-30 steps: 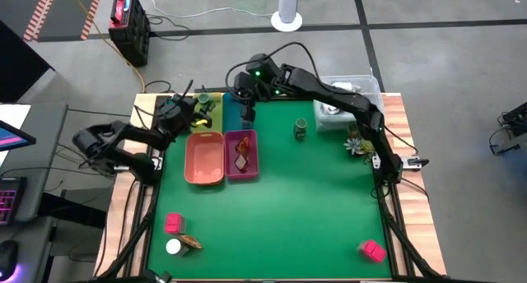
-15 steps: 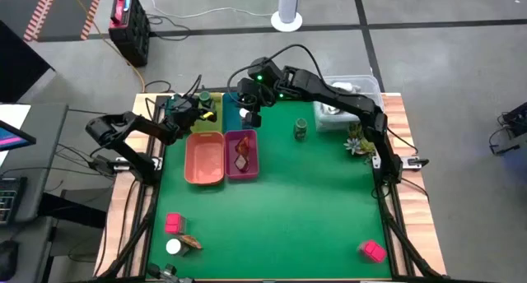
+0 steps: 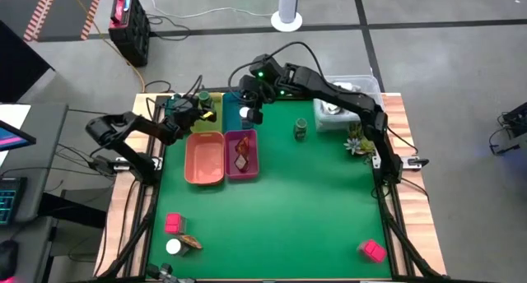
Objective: Sort spices by type
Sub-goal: Put the left green seasoning bottle into the yellow bin, then put the green seasoning bottle into the yellow bin
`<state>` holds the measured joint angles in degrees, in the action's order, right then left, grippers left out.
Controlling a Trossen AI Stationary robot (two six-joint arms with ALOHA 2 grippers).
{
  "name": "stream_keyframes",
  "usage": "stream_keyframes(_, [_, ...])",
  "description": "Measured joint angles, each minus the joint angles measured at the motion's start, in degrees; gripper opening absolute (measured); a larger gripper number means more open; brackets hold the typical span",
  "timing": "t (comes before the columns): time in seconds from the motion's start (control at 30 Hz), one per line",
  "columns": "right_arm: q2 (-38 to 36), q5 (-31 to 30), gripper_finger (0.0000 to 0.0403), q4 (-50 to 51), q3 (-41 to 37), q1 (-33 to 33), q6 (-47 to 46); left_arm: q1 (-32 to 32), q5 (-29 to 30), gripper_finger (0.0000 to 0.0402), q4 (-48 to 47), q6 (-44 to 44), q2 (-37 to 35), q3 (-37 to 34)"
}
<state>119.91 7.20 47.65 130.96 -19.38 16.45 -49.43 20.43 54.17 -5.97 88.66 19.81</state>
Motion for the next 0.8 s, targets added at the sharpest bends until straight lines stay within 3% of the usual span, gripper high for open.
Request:
stream_keyframes(0.33, [-3.47,-0.37,0.0095,3.94,0.0,-0.92,-0.31,0.51,0.03,0.0264,-2.69,1.66,-5.45,-0.04])
stream_keyframes(0.5, [-7.67,-5.54,0.0095,7.84,0.0,-0.94,-0.57,2.33,0.61,0.0265,-7.25,4.32,-11.58,-0.07])
stream_keyframes(0.8, [-14.59,-10.65,0.0095,19.39,0.0,0.85,-3.33,15.13,0.59,0.0265,-18.18,16.54,-27.62,-0.07])
